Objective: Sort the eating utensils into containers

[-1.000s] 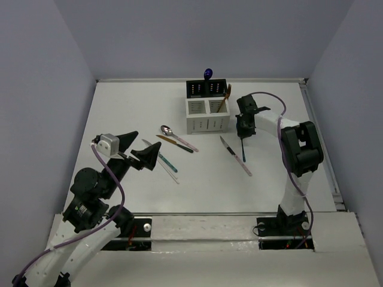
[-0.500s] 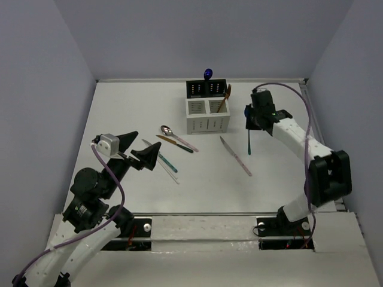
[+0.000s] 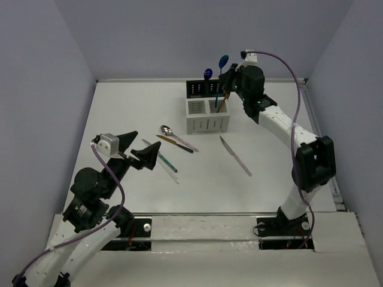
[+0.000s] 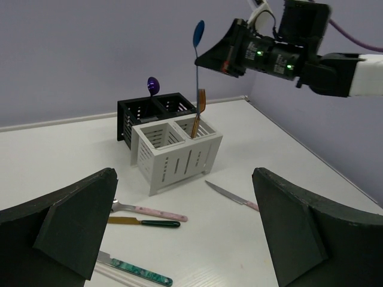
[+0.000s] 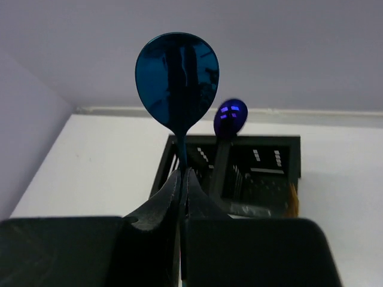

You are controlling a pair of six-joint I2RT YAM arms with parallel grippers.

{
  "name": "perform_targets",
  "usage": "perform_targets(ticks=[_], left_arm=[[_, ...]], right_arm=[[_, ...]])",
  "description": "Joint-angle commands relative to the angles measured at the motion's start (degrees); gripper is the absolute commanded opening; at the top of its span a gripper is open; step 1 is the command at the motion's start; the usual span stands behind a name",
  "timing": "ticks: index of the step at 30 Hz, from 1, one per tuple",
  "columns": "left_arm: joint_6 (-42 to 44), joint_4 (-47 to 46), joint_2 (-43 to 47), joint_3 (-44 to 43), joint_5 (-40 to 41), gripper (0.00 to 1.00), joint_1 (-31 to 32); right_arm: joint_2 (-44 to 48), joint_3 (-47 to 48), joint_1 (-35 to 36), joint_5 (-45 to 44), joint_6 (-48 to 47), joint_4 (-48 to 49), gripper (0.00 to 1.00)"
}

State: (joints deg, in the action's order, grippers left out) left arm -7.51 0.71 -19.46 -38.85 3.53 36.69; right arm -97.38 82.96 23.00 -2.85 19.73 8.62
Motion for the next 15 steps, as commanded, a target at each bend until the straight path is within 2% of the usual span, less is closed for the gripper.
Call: perform_targets(ticks=[1,9,15], left_arm=[[0.2,-2.1,-0.8,0.6,0.8,0.99,0.3],[0.3,-2.3,-0.6,0.7,0.7,0.99,0.3],[0.4,-2.2,-0.4,0.7,1.2,0.99,0.3]], right_arm=[[-11.0,11.7,1.3,-2.3,1.0,20.0,0.00],[-28.6,34.7,2.9,-6.2,-1.8,19.4,0.00],[-38.9,45.9,5.6,-8.3,-5.1,15.6,0.00]])
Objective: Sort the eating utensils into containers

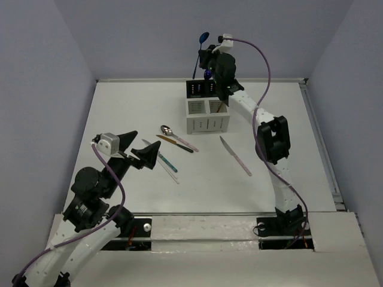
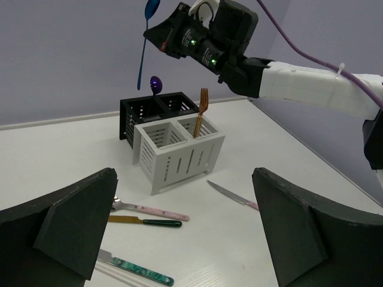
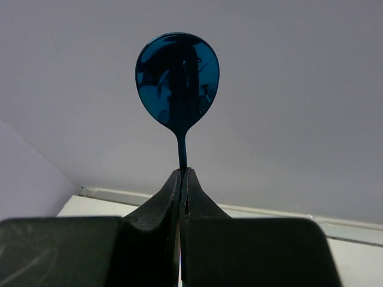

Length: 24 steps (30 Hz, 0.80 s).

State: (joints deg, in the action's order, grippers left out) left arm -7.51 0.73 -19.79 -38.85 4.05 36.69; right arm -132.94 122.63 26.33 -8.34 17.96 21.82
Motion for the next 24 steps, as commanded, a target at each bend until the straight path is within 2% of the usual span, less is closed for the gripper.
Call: perform_targets(ticks=[1,11,13,15,16,18,19,20,21,24], left_arm=[[0.4,-2.2,0.1,0.7,0.9,0.99,0.3],[0.4,-2.3,0.4,0.7,0.6,0.99,0.8],[0.4,-2.2,0.4,0.7,0.9,0.99,0.8],[0.4,-2.2,0.3,0.7,0.8,0.99,0.8],[0.5,-2.2,0.4,0.7,0.7,0.99,0.8],[0.4,-2.2,0.4,0.7,0.8,0.99,0.8],[0.4,-2.2,0.5,0.7,0.8,0.99,0.8],[0.4,-2.2,0.5,0.7,0.8,0.99,0.8],[0.4,-2.2,0.5,0.7,0.8,0.99,0.8],[0.3,-2.2,0.5,0.7,0.8,0.99,0.8]], right_arm=[[-4.4,6.5,2.2,-3.3,-4.0,2.0,0.00],[-1.4,-4.6,2.9,-4.3,-5.0,5.9,0.00],[-0.3,-7.8,3.4,-4.3,-5.5,7.4,0.10],[0.8,-7.9,3.4,-4.1,-6.1,6.5,0.15],[1.1,-7.5,3.4,-3.8,-6.5,5.1,0.29],[1.3,-5.4,3.4,-3.3,-7.3,1.7,0.49],[1.5,-3.8,3.4,-3.1,-7.7,-1.4,0.66],[2.1,-3.6,3.4,-3.1,-7.7,-2.4,0.73],[3.6,-3.6,3.4,-2.7,-7.8,-4.5,0.79],[8.3,-5.5,3.4,-1.6,-7.7,-7.8,0.81]])
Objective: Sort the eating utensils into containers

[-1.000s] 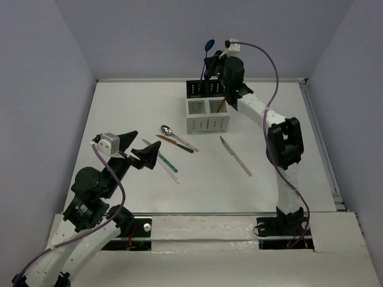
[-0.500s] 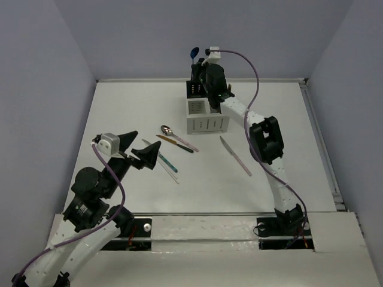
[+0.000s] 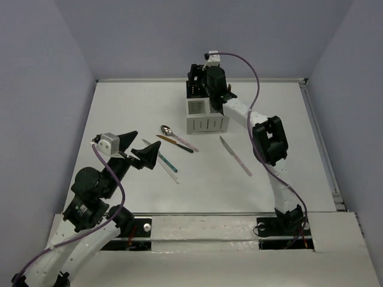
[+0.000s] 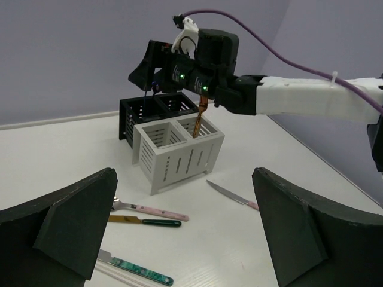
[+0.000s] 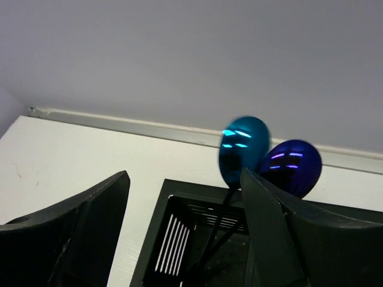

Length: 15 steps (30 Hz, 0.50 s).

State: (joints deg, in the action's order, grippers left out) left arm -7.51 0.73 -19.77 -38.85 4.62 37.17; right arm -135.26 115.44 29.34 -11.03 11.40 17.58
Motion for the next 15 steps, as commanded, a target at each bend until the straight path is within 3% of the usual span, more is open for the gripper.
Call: perform_targets(ticks=[1,5,10,15], left_arm=[[0.3,-2.2,0.5,0.7,0.2,0.99,0.4],[0.1,-2.1,0.6,0.7,0.7,0.99,0.4],[-0.1,-1.8,-0.4,0.5,2.2,0.99,0.4],[-0.1,-1.0,-1.4,0.4,4.9,0.99,0.4]], right_arm=[[12.2,0.4,0.4,1.7,-0.9,-3.5,0.81],[21.2,-9.1,0.9,5.5,-0.3,-6.0,0.79],[30.5,-18.6,5.0,9.2,-2.5,-16.0,0.65],[33.1,-22.8,9.2,13.7,-2.8,-26.0,0.54]])
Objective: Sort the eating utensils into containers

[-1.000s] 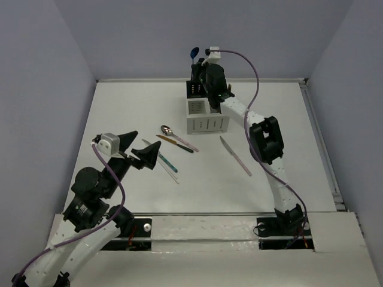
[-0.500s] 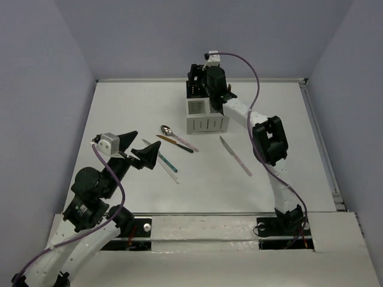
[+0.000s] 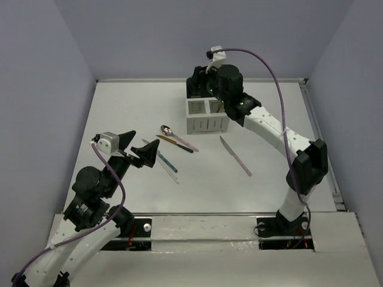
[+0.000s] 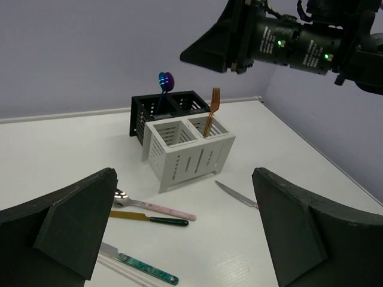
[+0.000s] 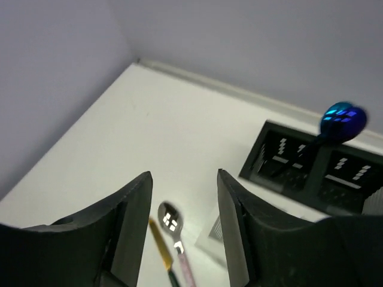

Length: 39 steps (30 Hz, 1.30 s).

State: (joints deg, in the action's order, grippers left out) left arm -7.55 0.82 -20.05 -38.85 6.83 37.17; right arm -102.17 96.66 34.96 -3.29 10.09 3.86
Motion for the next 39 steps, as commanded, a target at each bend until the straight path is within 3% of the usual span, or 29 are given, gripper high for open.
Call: perform_targets(ticks=[1,4,12,19,23,26,39], left_arm=[[-0.2,-1.1,-1.0,0.4,3.2,0.99,0.4],[-0.4,-1.3,-0.8,0.6,7.2,0.99,0.4],[-0.5,-0.9,-0.6,0.4,10.0,0.99,-0.2],[-0.5,-1.0,0.3,0.4,9.3,0.99,-0.2],[-0.6,-0.9,1.2,0.4,8.6,0.99,-0.2],[-0.7,-1.0,1.5,0.4,7.9,0.99,-0.2],[-0.9,-1.0,2.6,0.4,5.9,0.99,-0.2]], right_arm=[[0.0,-4.5,4.2,6.3,-1.6,-13.2,0.52],[-1.4,-4.8,6.7,5.0,-3.6,-18.3,0.40],[-10.0,0.9,9.8,4.2,-7.2,-26.3,0.34],[-19.3,8.4,12.6,0.6,-9.2,-32.1,0.36],[-23.7,14.1,12.6,-0.6,-9.4,-33.9,0.45],[-27.9,18.3,12.6,-0.8,-9.4,-37.1,0.47],[-35.6,25.7,12.6,-7.5,-10.2,-38.8,0.44]])
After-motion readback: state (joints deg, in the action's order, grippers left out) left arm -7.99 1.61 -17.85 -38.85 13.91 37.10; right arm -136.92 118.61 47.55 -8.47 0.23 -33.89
